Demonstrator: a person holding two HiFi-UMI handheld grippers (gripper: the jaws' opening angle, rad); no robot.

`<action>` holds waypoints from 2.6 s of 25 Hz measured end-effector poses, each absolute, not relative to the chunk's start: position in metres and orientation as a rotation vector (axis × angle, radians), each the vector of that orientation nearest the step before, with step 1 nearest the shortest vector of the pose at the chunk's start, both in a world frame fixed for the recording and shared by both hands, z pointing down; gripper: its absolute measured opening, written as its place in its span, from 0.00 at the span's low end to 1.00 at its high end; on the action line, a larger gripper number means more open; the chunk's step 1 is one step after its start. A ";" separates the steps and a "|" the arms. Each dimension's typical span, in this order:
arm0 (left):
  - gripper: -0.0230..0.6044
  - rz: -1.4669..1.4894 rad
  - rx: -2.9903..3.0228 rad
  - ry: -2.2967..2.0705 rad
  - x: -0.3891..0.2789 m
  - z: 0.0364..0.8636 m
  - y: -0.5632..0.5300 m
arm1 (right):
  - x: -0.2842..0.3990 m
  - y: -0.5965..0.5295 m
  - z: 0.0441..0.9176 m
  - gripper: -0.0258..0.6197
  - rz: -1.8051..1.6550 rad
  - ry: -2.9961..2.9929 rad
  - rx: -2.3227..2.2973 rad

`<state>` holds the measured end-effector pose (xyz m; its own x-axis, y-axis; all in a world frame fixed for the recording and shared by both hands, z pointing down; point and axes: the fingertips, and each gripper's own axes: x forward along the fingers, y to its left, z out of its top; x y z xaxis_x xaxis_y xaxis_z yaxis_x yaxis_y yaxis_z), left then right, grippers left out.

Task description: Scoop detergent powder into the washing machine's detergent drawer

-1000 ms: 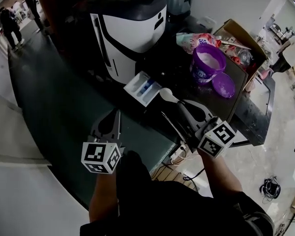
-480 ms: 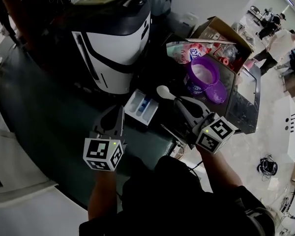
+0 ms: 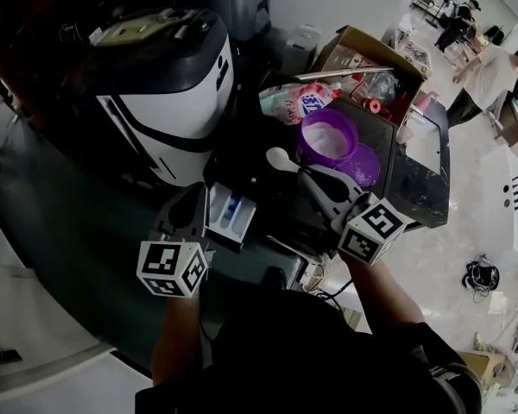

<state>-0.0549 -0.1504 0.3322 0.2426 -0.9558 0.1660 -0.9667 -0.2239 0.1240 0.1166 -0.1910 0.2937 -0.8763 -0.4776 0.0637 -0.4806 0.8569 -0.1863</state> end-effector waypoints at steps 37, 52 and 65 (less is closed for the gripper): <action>0.05 0.193 2.479 -1.499 0.024 0.358 -0.272 | 0.242 -0.351 0.400 0.07 0.167 -2.398 0.868; 0.05 0.198 2.450 -1.485 0.012 0.371 -0.269 | 0.235 -0.352 0.419 0.07 0.184 -2.215 0.686; 0.05 0.179 2.434 -1.485 0.006 0.376 -0.261 | 0.229 -0.345 0.429 0.07 0.291 -2.143 0.614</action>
<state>0.0058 -0.2605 0.3761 0.4628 -0.8503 0.2507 -0.8855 -0.4301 0.1761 0.2293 -0.3450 0.4293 -0.5053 -0.3222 0.8005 -0.5242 0.8515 0.0118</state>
